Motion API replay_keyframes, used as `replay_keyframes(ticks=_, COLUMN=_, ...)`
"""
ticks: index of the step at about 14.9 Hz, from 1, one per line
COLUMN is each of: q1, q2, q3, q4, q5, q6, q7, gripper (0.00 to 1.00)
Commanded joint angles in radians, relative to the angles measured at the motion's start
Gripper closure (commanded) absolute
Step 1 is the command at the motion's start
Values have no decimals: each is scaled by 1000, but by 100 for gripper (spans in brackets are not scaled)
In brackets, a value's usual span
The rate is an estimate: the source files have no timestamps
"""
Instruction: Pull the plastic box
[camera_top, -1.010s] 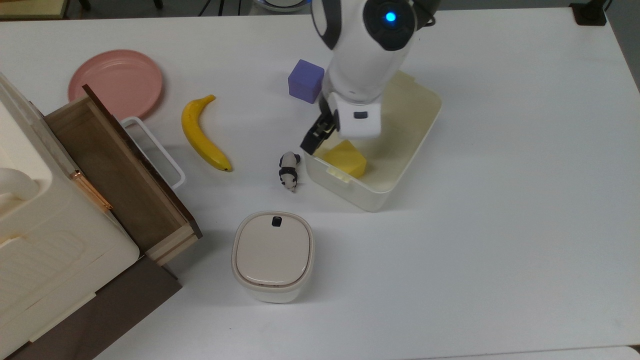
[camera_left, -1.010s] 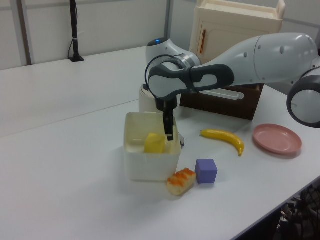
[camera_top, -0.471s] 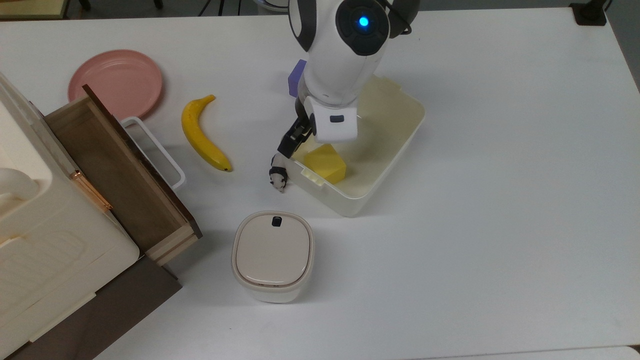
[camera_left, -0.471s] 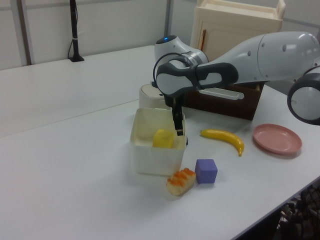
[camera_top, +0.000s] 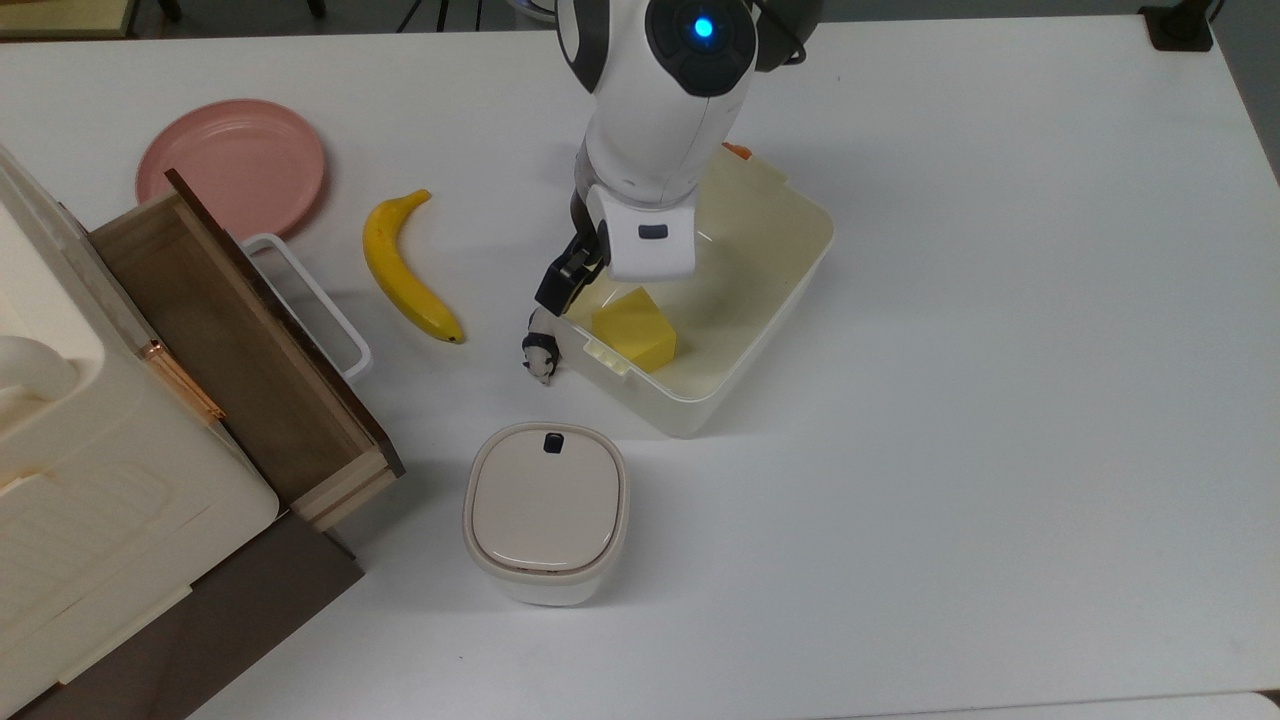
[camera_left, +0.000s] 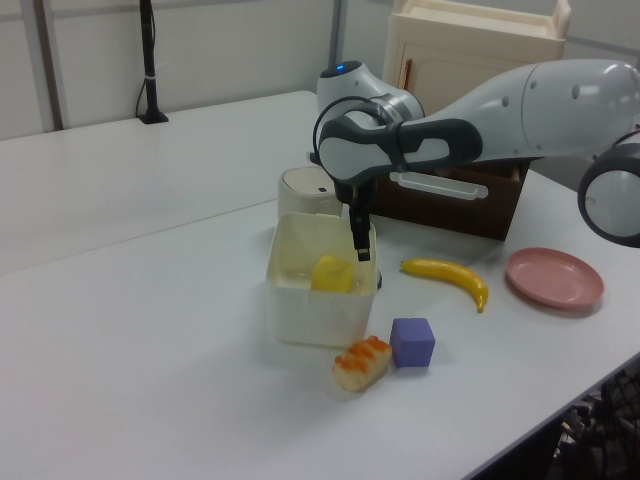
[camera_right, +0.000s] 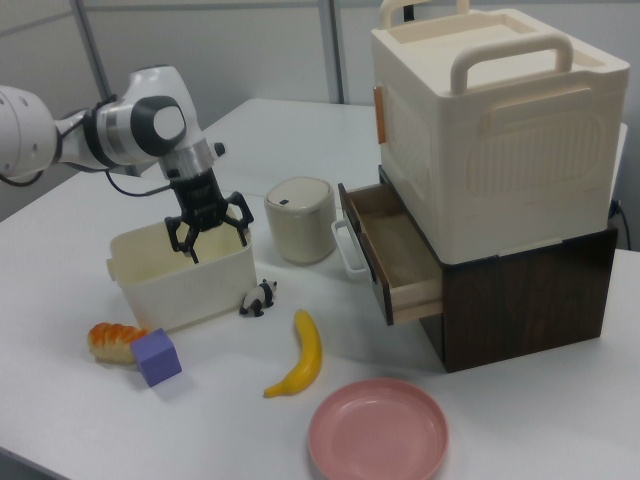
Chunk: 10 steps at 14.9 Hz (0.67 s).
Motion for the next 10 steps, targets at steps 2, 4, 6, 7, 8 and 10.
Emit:
replay_keyframes(ticks=2, q1=20, q2=-143, q3=2, q4=-18, q5=84, q6=-123, q7=57, gripper=0)
replay_keyframes(ticks=4, q1=9, q2=-230, q3=0, q4=-6, q5=157, q6=-195, q7=280, gripper=0)
replay_keyframes(ticks=6, q1=5, q2=-287, q3=-12, q4=9, q5=157, q6=-287, q7=522, gripper=0)
replay_keyframes(ticks=7, q1=-5, q2=-310, q3=-15, q4=9, q5=157, q6=-306, q7=607, gripper=0)
replay_keyframes(ticks=8, q1=-24, q2=-332, q3=-15, q4=9, q5=157, q6=-312, q7=677, gripper=0)
replay_keyframes(ticks=10, q1=-61, q2=-357, q3=-14, q4=11, q5=157, q6=-308, q7=767, gripper=0)
